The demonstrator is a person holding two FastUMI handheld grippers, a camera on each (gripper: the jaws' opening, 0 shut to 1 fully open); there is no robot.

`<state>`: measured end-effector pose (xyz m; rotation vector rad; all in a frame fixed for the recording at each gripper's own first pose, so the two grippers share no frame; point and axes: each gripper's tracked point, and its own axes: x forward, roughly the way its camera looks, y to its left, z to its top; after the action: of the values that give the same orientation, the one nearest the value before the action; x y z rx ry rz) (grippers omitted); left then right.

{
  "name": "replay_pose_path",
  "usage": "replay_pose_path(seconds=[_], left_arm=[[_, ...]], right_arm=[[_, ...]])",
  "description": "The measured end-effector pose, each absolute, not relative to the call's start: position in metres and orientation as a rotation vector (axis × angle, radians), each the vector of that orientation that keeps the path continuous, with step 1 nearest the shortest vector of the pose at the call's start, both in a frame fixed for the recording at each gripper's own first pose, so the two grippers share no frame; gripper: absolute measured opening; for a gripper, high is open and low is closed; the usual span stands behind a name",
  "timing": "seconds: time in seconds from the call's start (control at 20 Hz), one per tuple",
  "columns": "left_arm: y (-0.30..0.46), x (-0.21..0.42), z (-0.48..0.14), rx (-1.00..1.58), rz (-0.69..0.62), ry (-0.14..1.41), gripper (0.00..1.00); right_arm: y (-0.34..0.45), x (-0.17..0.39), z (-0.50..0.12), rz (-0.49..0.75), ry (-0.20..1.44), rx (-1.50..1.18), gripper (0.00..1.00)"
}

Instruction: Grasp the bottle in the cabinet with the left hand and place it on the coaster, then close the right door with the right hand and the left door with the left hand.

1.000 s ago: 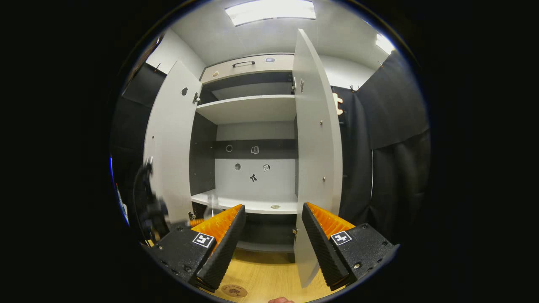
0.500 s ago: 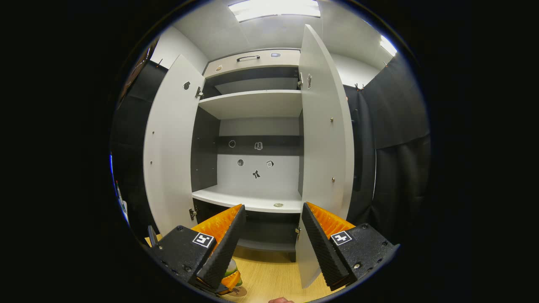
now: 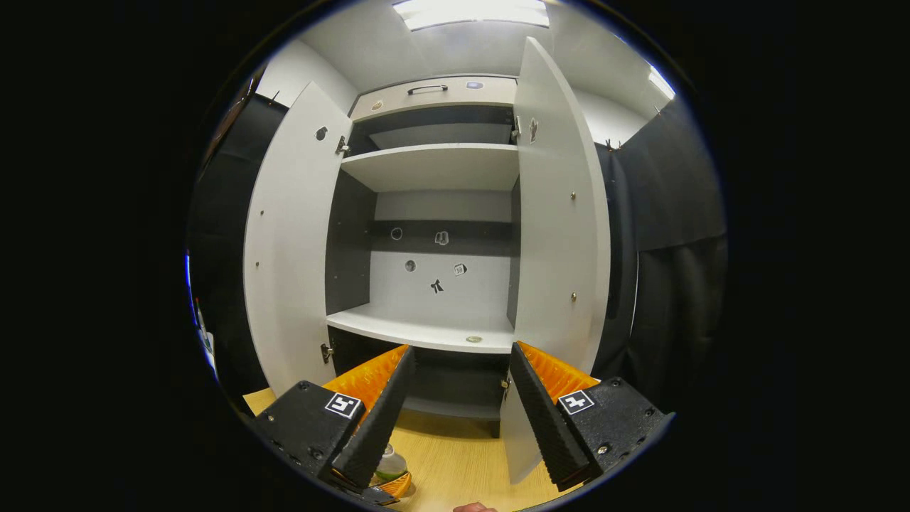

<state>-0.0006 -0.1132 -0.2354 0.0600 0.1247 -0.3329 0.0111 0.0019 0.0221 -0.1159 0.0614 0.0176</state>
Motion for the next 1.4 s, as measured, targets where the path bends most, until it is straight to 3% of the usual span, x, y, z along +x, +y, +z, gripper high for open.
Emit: replay_pose_path(seconds=[0.55,0.65,0.75,1.2,1.4], left_arm=[[-0.117,-0.007,-0.234,0.038,-0.343,0.156,0.79],[-0.116,-0.009,-0.232,0.046,-0.336,0.172,0.89],[-0.117,-0.011,-0.218,0.032,-0.343,0.15,0.94],[-0.091,-0.004,-0.101,-0.04,-0.277,-0.023,0.94],[-0.087,-0.005,-0.055,-0.088,-0.264,-0.016,0.97]], right_arm=[[0.004,0.003,0.016,0.016,0.076,-0.115,0.83],[0.005,0.003,0.015,0.022,0.078,-0.113,0.83],[0.005,0.003,0.013,0.024,0.079,-0.109,0.83],[-0.003,-0.001,0.016,0.015,0.043,-0.078,0.83],[-0.009,0.0,0.009,-0.004,0.024,-0.074,0.83]])
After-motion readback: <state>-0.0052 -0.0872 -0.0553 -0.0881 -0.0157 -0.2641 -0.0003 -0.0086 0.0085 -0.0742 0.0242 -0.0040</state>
